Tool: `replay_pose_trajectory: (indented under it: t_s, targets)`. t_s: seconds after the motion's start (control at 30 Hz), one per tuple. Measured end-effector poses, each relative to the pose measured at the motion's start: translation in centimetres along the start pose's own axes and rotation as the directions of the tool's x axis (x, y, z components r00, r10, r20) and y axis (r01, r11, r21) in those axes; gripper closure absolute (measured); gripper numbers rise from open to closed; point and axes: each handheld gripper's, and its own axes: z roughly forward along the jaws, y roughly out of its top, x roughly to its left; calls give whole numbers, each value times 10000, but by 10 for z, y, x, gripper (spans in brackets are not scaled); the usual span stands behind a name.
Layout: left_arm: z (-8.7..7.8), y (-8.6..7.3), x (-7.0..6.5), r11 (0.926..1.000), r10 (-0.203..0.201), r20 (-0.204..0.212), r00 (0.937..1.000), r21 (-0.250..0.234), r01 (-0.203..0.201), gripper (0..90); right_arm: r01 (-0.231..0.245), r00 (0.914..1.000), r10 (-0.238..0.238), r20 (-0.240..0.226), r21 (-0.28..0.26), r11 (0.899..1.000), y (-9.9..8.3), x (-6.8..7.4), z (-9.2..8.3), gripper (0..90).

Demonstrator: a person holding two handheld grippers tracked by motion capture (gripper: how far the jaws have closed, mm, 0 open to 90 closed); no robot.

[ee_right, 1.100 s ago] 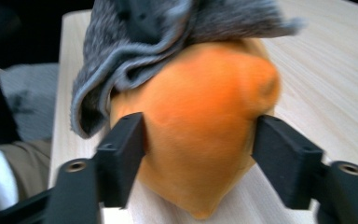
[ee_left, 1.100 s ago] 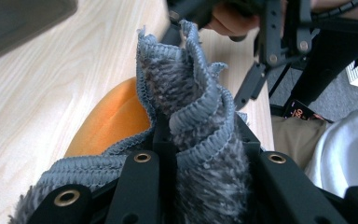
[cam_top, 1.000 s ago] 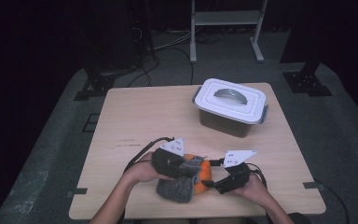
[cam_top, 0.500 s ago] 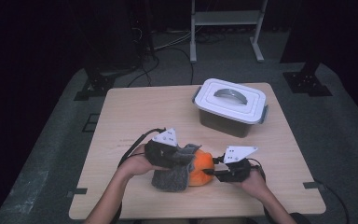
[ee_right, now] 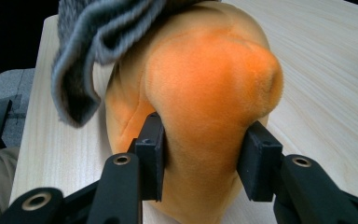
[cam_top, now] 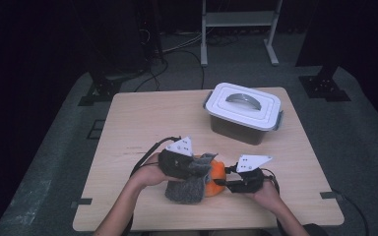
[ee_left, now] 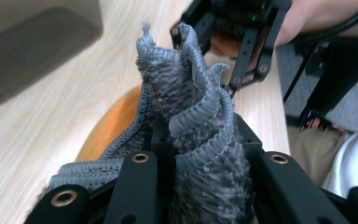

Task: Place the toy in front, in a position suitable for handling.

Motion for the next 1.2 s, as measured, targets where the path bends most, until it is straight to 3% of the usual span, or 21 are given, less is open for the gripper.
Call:
replay_pose_trajectory:
  t_s: [0.1, 0.23, 0.37, 0.53, 0.6, 0.73, 0.83, 0.9, 0.97, 1.1, 1.2]
  targets:
    - [6, -10, 2, 9998, -197, 219, 9996, 7, 197, 688, 198, 9998, -198, 15, 152, 9997, -1, 1, 1, 568]
    - [-4, -17, 1, 9998, -19, 95, 10000, 198, 17, 686, 408, 9992, -408, 12, 151, 9991, 0, 3, 2, 573]
    - [-14, -39, 7, 9978, -658, -145, 9977, -103, 657, 683, 340, 9994, -341, 2, 139, 9993, -1, 2, 1, 574]
    - [-18, -67, 10, 9892, -1349, -19, 9909, -587, 1345, 684, 343, 9994, -343, 9, 104, 9994, -1, 3, 2, 574]
    - [-21, -66, 10, 9853, -1449, 122, 9894, -894, 1455, 686, 294, 9996, -294, 16, 67, 9995, -2, 2, 2, 574]
    - [-25, -44, 8, 9771, -1058, 420, 9935, -1813, 1117, 687, 110, 9999, -111, 35, 50, 9999, -3, 0, 0, 574]
    - [-21, -25, 6, 9795, -600, 525, 9968, -1892, 689, 687, 222, 9997, -223, 95, 56, 9997, -2, 1, 1, 574]
    - [-14, -19, 5, 9854, -392, 547, 9977, -1637, 477, 685, 295, 9995, -296, 113, 50, 9996, -1, 2, 2, 574]
    - [-4, -20, 5, 9948, -337, 384, 9987, -951, 373, 684, 345, 9993, -346, 123, 94, 9994, -1, 3, 2, 574]
    - [-5, -36, 9, 9864, -809, 702, 9943, -1375, 900, 681, 548, 9984, -550, 112, 168, 9984, 1, 5, 2, 574]
    - [-12, -45, 10, 9894, -887, 455, 9950, -1111, 933, 680, 579, 9983, -581, 76, 167, 9982, 1, 6, 2, 574]
